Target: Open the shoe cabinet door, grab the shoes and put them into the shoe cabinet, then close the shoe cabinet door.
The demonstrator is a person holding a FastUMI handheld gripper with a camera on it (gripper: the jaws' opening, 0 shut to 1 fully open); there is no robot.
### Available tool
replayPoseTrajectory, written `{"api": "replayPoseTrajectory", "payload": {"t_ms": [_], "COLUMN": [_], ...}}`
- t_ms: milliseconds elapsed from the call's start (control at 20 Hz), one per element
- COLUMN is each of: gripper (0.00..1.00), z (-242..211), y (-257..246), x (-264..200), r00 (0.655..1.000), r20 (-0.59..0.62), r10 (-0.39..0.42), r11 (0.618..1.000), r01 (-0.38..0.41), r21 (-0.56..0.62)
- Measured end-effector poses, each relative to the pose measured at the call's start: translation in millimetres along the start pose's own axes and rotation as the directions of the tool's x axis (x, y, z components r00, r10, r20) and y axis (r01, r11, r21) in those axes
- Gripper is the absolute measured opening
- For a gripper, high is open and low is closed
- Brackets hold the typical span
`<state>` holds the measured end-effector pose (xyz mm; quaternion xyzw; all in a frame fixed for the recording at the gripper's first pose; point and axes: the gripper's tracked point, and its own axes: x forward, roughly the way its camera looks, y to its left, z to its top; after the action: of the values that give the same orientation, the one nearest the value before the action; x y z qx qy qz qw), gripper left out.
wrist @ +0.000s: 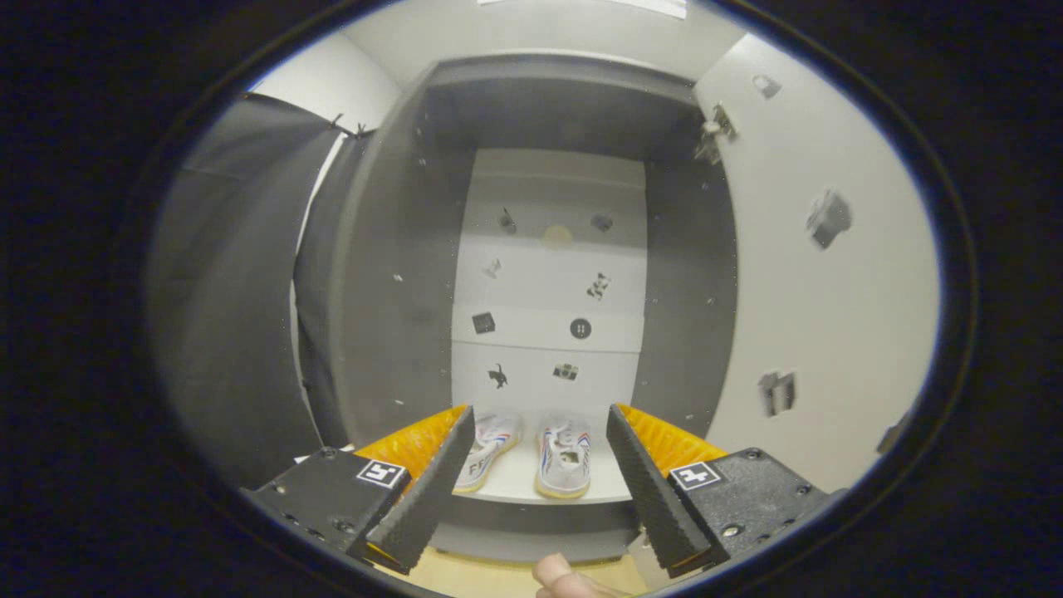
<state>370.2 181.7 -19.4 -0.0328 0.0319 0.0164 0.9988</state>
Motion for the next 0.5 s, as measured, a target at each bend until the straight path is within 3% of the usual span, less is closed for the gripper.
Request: {"api": "replayPoseTrajectory", "payload": {"t_ms": [100, 500], "gripper": [1.00, 1.00], "z": [28, 121], "y": [1, -68], "x": [-45, -191], "r00": [0.999, 0.976], "r20": [0.044, 0.204], "r10": [0.011, -0.072], "r11": [1.000, 0.997], "r01": [-0.011, 0.070], "r21": [0.014, 0.018]}}
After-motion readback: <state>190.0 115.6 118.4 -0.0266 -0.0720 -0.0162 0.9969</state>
